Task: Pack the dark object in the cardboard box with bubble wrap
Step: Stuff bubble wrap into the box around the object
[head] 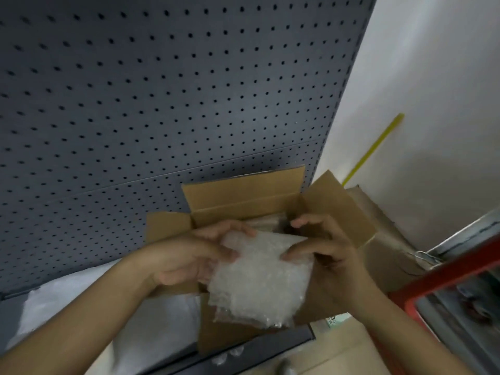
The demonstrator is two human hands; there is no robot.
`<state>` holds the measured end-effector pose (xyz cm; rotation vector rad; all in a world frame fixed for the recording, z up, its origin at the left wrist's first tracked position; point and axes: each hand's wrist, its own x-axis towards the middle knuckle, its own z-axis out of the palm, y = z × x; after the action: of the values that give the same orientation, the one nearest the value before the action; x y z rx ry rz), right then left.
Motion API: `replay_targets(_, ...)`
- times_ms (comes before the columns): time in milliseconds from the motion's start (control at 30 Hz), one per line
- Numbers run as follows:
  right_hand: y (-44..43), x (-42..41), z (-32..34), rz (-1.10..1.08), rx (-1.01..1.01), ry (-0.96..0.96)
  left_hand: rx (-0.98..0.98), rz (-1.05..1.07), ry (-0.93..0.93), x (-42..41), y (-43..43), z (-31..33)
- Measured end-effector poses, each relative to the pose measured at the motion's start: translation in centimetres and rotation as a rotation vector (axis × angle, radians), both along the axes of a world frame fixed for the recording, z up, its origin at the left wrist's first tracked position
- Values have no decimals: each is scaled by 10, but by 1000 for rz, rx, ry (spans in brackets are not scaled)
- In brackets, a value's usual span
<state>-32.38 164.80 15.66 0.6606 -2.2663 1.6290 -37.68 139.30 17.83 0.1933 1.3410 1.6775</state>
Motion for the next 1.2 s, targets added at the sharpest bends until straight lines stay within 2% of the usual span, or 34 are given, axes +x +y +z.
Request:
replay_targets(67,35,-11,-2,77,44,-281,-91,100,-2,-12,29,0)
replay_targets(133,68,-13,-5,150,338,-412,-151,211,-36,-23,52,-2)
replay_targets(200,75,-16,-7,37,776,-210,-206,276,-107,-33,71,-6)
replay_targets(267,59,-12,-4,-63,970,89,-245,301,-189,-38,88,-8)
replay_targets(333,36,-19,1,-72,991,158,-296,291,-217,-43,101,-10)
replay_targets(467,36,-54,6,-122,1042,106,-316,326,-269,-56,113,-14)
replay_targets(600,51,-80,22,-212,855,-115,-98,446,-350,-66,114,-16)
replay_targets(633,56,-87,26,-268,814,-162,-126,451,-277,-69,111,-22)
replay_targets(667,63,-95,29,-318,780,-196,-253,430,-126,-70,106,-31)
replay_targets(733,71,-105,30,-333,758,-265,-622,267,306,-67,99,-48)
replay_targets(800,63,-109,25,-243,831,-364,-859,10,701,-62,91,-72)
replay_targets(867,46,-110,16,-139,1003,-421,-978,-227,924,-55,88,-96)
replay_targets(933,25,-113,7,-39,1246,-413,-1045,-365,1017,-50,85,-112)
replay_targets(1000,4,-117,1,53,1402,-377,-1093,-418,1052,-49,83,-117)
replay_targets(1133,-15,-131,-12,143,1480,-563,-1125,-418,1069,-50,81,-126)
replay_targets(1200,-14,-141,-29,90,1495,-501,-1134,-411,1059,-49,83,-132)
